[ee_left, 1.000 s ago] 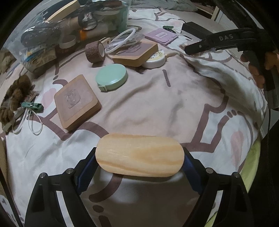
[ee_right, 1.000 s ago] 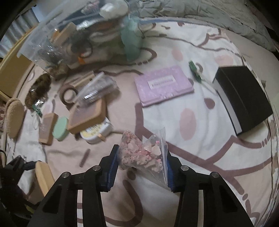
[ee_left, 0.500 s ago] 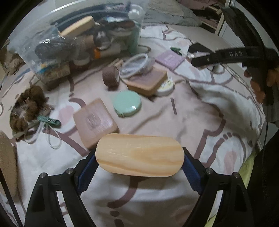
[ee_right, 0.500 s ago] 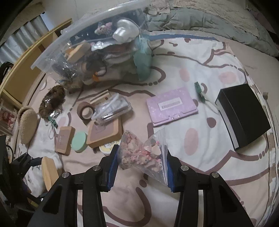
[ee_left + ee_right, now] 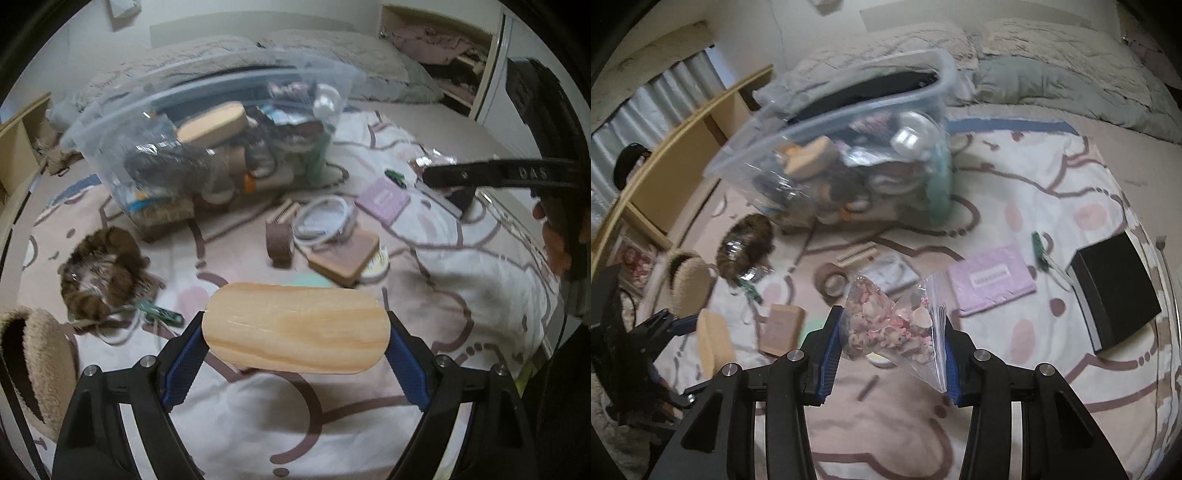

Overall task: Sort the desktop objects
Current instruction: 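Lift the pink bag with the right gripper and the brush with the left toward the clear box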

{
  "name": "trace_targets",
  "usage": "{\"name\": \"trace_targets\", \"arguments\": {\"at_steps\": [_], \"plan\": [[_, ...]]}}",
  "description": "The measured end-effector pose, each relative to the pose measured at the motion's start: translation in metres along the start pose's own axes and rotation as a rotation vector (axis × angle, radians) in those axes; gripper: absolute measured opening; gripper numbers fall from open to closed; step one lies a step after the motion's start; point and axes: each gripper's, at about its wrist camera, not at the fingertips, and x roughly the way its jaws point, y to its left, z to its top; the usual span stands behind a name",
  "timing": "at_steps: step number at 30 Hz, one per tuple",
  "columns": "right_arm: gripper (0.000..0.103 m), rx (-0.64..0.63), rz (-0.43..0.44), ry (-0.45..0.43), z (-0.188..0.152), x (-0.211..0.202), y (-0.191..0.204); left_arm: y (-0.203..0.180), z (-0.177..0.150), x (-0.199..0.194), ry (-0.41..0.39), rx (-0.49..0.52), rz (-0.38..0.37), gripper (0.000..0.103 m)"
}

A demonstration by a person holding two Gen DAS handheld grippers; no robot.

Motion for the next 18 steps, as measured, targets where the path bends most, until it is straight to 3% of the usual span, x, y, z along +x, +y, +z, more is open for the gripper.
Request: {"name": "trace_targets", "arguments": {"at_steps": [18], "plan": [[0.047,-0.075,0.113,-0.178,0.042,-0.056,0.049,0.013,0.056,-0.051,-0.189,-0.075,0.051,0.090]]}}
